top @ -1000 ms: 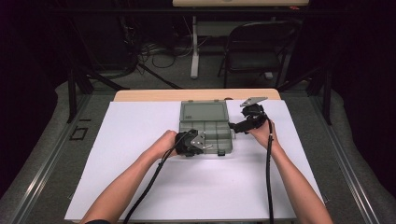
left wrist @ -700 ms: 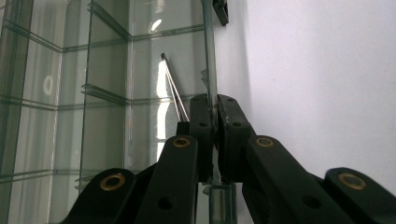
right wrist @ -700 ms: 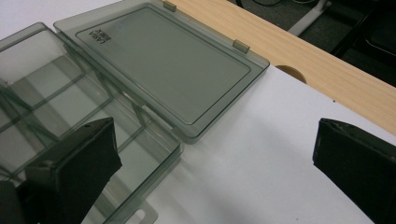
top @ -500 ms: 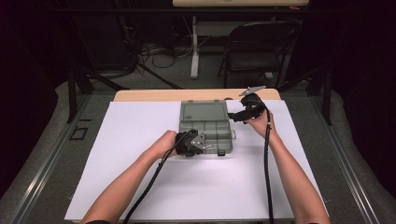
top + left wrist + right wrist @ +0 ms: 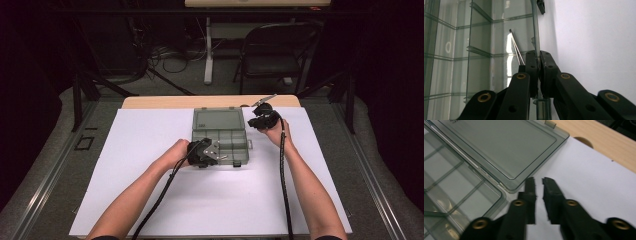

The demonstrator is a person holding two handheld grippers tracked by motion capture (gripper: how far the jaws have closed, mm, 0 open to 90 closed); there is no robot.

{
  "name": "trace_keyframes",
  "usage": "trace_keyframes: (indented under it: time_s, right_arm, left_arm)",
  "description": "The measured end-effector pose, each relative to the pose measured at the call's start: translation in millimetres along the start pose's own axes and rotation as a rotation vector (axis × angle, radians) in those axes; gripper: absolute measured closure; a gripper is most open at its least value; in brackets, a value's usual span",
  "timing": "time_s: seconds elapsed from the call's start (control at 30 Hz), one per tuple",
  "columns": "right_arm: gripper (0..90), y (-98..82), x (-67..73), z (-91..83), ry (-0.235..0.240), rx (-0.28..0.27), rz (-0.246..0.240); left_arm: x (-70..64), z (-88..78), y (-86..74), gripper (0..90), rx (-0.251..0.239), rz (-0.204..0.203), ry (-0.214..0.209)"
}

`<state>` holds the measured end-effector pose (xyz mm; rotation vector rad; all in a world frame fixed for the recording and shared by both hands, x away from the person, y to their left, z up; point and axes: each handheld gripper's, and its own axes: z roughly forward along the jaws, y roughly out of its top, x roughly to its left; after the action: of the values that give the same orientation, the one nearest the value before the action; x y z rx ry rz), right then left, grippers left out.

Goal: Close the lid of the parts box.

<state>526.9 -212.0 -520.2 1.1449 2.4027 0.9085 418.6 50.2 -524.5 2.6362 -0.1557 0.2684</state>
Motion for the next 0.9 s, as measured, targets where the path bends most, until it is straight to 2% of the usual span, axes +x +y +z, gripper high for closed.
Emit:
trace_keyframes:
  time_s: [0.07, 0.13, 0.17, 0.2, 0.27, 0.3, 0.37, 0.4, 0.6, 0.63, 0.7, 0.9]
  right_arm:
    - [89.9, -0.2, 2.4, 6.1, 0.010, 0.026, -0.024]
    - [90.0, -0.5, 4.4, 12.2, 0.004, 0.045, -0.038]
    - [90.0, -0.2, 5.1, 13.6, 0.001, 0.073, -0.039]
    - [90.0, -1.2, 5.6, 16.9, -0.002, 0.053, -0.035]
    - [90.0, -1.3, 6.0, 19.4, 0.001, 0.080, -0.035]
    - [90.0, -2.2, 6.9, 22.6, 0.002, 0.074, -0.035]
    - [90.0, -1.6, 6.9, 23.1, -0.007, 0.116, -0.046]
    - [90.0, -3.2, 7.3, 25.7, -0.006, 0.087, -0.023]
    - [90.0, -4.0, 4.9, 29.2, -0.004, 0.100, -0.036]
    - [90.0, -4.0, 5.5, 29.1, -0.004, 0.103, -0.027]
    - [90.0, -4.0, 4.3, 30.3, -0.001, 0.088, -0.038]
    - [90.0, -2.8, 3.3, 30.2, 0.003, 0.103, -0.038]
  left_arm:
    - [0.5, 0.1, -0.3, 86.5, -0.002, 0.000, -0.004]
    - [1.2, 0.2, 0.0, 86.5, -0.001, -0.001, -0.007]
    - [1.5, 0.3, 0.2, 86.6, 0.000, 0.000, -0.010]
    - [1.8, 0.4, 0.5, 86.6, 0.001, 0.000, -0.012]
    - [2.1, 0.3, 0.7, 86.6, 0.004, 0.000, -0.015]
    - [2.2, 0.3, 0.7, 86.6, 0.004, 0.000, -0.015]
    - [2.4, 0.3, 0.7, 86.7, 0.005, 0.004, -0.018]
    - [2.5, 0.6, 0.4, 86.7, 0.000, 0.006, -0.020]
    - [7.2, 0.9, -0.1, 86.8, -0.002, 0.017, -0.054]
    - [7.5, 0.9, 0.2, 86.7, 0.000, 0.022, -0.056]
    - [7.9, 0.6, 1.4, 86.7, 0.013, 0.032, -0.060]
    - [10.7, 1.5, 0.4, 86.6, 0.000, 0.041, -0.085]
